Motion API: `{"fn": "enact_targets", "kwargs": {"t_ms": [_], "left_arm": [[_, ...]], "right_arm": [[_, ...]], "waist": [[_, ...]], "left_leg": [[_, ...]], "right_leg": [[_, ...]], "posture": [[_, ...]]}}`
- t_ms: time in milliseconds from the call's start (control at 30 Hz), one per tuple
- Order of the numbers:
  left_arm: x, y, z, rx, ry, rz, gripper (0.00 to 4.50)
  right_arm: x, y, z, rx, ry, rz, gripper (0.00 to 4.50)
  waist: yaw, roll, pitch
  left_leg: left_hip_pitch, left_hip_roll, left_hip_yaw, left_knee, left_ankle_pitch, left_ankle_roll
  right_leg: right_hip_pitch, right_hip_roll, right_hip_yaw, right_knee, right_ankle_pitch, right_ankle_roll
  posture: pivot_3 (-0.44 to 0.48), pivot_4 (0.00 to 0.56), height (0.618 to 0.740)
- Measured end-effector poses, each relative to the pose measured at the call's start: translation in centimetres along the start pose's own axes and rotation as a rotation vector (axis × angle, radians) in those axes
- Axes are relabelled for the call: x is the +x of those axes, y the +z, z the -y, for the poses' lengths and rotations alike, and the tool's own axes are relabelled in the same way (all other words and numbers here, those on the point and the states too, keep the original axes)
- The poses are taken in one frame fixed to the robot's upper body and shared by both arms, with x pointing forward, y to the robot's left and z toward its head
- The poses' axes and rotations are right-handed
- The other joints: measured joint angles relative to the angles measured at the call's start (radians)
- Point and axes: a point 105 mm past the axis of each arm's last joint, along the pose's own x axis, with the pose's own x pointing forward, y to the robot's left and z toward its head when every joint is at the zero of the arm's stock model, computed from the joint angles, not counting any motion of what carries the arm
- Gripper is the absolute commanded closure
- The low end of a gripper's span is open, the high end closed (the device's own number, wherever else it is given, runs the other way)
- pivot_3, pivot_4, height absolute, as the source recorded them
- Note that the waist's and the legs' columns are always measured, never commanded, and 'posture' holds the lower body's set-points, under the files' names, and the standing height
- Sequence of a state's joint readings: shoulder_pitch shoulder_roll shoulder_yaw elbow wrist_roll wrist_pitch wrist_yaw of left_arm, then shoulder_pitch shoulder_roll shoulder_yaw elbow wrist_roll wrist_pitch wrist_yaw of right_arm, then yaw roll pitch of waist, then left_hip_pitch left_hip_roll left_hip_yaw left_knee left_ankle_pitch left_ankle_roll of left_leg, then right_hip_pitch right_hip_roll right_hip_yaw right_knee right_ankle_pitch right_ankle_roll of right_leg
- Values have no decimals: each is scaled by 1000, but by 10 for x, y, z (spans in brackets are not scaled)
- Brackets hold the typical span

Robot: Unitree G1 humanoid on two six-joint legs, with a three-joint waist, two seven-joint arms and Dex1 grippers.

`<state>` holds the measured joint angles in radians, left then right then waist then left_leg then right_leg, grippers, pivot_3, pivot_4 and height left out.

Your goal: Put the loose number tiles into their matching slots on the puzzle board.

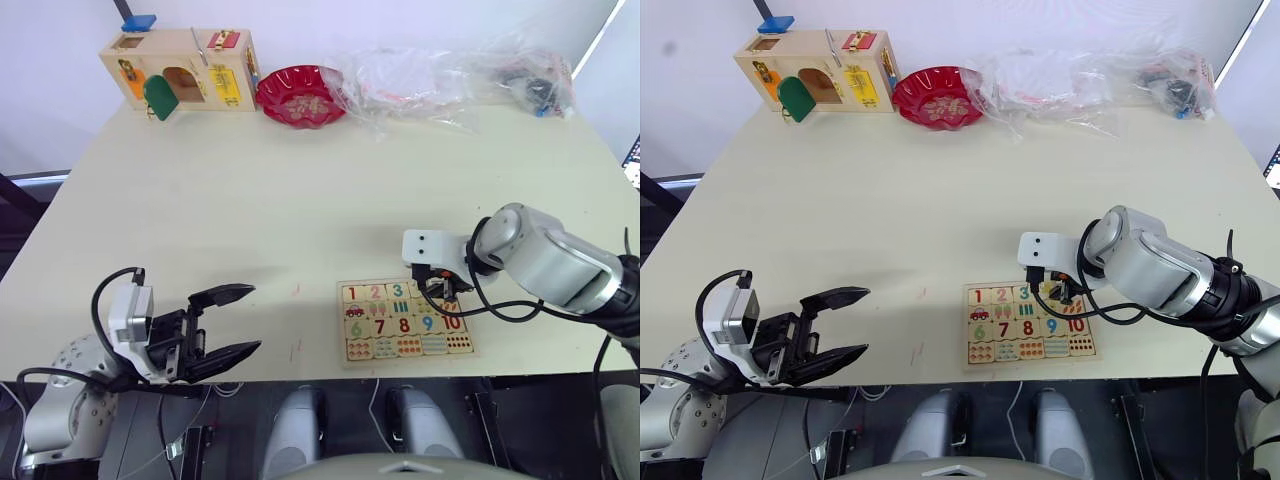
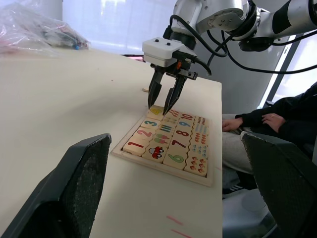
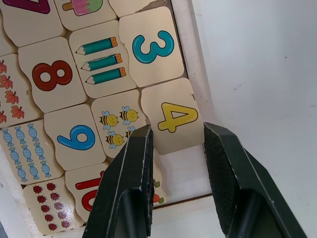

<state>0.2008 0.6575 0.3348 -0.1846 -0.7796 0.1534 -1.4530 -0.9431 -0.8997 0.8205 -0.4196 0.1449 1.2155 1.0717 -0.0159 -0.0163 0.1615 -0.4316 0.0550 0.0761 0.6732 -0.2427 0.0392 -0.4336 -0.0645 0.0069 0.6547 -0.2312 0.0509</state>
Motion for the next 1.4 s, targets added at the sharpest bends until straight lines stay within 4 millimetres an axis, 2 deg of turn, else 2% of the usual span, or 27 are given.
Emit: {"fn": "enact_targets", "kwargs": {"t_ms": [1400], "left_arm": [[2, 0, 0, 11, -5, 7, 0]], "right_arm": [[0, 1, -1, -6, 8, 3, 3204]], "waist": [[0, 0, 0]], "left_leg": [[0, 0, 0, 0, 0, 0]], "right_leg": [[0, 0, 0, 0, 0, 0]], "posture": [[0, 150, 740]]}}
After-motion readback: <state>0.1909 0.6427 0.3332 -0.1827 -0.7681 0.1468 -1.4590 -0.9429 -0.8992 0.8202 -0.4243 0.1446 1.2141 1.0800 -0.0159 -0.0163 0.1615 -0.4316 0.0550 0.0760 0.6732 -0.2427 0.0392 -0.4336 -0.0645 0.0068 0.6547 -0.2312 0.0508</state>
